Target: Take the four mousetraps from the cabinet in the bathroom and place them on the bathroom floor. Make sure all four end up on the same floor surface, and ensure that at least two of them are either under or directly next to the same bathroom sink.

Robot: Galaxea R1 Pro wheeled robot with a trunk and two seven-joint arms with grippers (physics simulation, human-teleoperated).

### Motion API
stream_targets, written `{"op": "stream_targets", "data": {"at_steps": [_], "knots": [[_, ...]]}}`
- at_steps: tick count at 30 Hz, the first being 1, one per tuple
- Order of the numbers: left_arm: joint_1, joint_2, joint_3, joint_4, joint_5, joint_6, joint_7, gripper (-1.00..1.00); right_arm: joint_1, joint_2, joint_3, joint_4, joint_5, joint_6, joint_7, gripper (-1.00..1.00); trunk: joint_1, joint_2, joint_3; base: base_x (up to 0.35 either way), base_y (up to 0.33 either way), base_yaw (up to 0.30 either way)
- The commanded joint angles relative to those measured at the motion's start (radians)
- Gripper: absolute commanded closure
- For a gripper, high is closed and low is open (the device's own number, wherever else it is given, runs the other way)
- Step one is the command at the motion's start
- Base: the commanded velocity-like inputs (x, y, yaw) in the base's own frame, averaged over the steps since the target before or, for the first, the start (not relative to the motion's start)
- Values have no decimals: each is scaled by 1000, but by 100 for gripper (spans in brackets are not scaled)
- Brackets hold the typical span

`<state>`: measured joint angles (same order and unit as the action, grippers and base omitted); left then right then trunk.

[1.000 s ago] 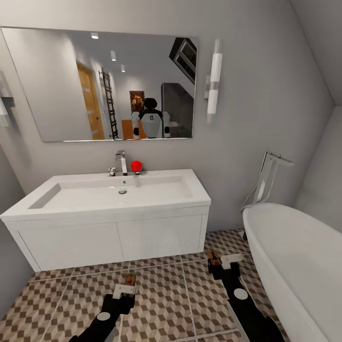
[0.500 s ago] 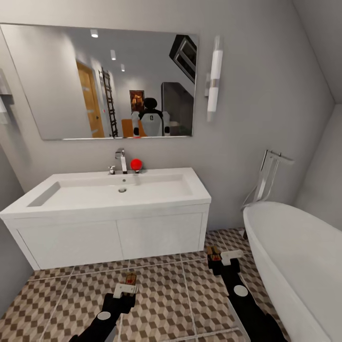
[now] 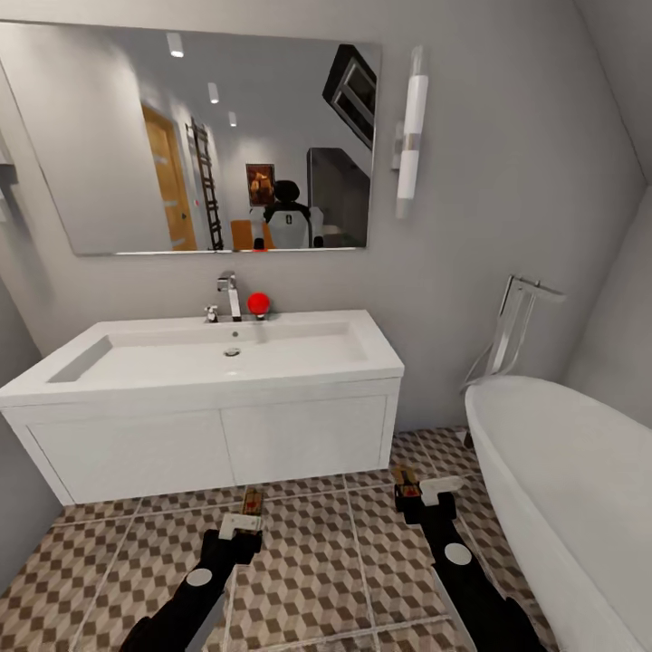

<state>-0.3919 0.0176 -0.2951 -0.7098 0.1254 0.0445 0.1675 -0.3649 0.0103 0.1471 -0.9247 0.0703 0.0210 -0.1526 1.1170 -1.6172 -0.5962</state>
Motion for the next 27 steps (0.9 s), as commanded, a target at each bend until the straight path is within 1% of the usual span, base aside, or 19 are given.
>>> {"op": "stream_targets", "data": {"at_steps": [1, 5, 8, 14, 22, 27], "knots": [[-1, 8, -8, -28, 9, 18, 11, 100, 0, 0, 3, 0, 6, 2, -7, 100, 4, -8, -6, 0, 0, 0], [-1, 27, -9, -100, 9, 73, 10, 100, 0, 0, 4, 0, 6, 2, -7, 100, 19, -36, -25, 0, 0, 0], [-1, 38, -9, -119, 9, 91, 10, 100, 0, 0, 5, 0, 6, 2, -7, 100, 31, -57, -39, 0, 0, 0], [-1, 42, -9, -123, 10, 99, 10, 100, 0, 0, 5, 0, 6, 2, -7, 100, 54, -99, -67, 0, 0, 0], [-1, 41, -10, -119, 11, 100, 10, 100, 0, 0, 5, -2, 6, 2, -7, 100, 84, -155, -105, 0, 0, 0], [-1, 40, -10, -119, 11, 100, 10, 100, 0, 0, 5, -23, 6, 4, -7, 100, 104, -190, -128, 0, 0, 0]]}}
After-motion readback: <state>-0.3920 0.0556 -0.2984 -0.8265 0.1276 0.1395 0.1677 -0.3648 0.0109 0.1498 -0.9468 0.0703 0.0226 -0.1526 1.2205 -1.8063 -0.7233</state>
